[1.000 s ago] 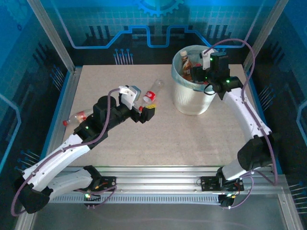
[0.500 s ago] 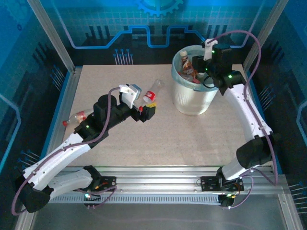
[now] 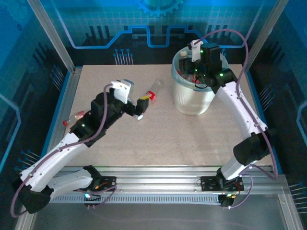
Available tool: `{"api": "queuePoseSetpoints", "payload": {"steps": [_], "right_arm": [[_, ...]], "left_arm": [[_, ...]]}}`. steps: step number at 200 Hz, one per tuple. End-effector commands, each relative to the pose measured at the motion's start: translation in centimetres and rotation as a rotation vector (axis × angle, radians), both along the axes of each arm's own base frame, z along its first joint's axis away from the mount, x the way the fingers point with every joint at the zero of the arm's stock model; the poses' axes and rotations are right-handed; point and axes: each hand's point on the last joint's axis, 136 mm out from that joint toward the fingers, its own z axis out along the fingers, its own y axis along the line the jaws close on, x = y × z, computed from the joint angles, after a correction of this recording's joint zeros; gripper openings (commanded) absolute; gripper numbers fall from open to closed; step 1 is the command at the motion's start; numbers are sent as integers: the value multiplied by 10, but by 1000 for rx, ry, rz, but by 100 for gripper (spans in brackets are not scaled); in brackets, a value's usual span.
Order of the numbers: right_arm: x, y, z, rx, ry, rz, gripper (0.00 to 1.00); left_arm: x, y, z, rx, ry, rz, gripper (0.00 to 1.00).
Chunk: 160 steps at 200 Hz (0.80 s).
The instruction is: Put the plastic bottles in the bin
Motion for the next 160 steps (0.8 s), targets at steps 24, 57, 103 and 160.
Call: {"api": "queuePoseSetpoints", "payload": {"steps": [24, 57, 103, 160], "right_arm": [[-68, 55, 56, -1, -148, 166, 57], [-98, 109, 43, -7, -140, 332, 58], [-114, 157, 3, -35, -34, 478, 58], [-123, 170, -23, -54, 20, 538, 59]], "left_arm": [[3, 129, -55, -87, 358, 497, 99], [-11, 191, -125, -149, 667, 635, 99], [-21, 252, -190, -138, 929, 768, 99], [-33, 257, -223, 143, 1000, 574, 99]]}}
